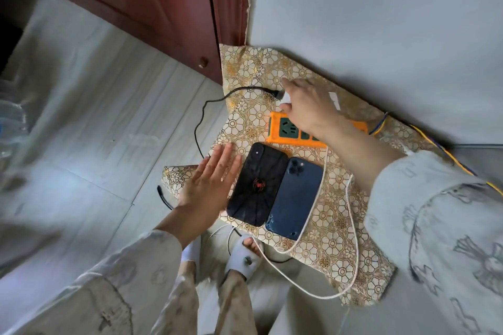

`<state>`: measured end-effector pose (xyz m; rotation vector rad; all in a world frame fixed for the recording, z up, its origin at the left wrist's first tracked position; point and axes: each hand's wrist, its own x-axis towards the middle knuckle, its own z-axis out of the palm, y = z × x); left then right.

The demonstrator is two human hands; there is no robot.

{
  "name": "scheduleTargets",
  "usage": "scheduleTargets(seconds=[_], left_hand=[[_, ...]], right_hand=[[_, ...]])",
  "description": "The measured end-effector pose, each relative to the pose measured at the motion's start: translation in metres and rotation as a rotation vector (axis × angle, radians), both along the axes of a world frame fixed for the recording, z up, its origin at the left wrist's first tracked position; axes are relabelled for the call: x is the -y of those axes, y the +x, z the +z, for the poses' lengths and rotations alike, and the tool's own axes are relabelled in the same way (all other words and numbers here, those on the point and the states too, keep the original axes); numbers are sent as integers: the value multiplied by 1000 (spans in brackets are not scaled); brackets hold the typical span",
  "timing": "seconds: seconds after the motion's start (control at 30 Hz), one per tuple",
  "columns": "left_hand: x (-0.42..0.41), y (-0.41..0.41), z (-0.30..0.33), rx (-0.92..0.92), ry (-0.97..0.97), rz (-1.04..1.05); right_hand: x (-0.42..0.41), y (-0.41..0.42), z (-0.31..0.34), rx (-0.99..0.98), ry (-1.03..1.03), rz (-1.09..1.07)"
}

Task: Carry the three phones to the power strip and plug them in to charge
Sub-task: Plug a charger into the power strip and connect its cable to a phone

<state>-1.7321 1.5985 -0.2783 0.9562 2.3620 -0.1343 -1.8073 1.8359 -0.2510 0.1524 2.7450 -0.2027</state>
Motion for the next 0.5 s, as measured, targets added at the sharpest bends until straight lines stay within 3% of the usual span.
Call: scheduleTargets(seconds=[0.17, 0.4, 0.5], left_hand=[[-7, 4, 1, -2, -27, 47], [-16, 7, 9, 33, -39, 92], [-16, 6, 12, 37, -51, 89]], right_hand=[[2, -14, 0, -9, 123, 153], [-9, -1, 36, -29, -506, -312], [-19, 24, 46, 54, -622, -390]])
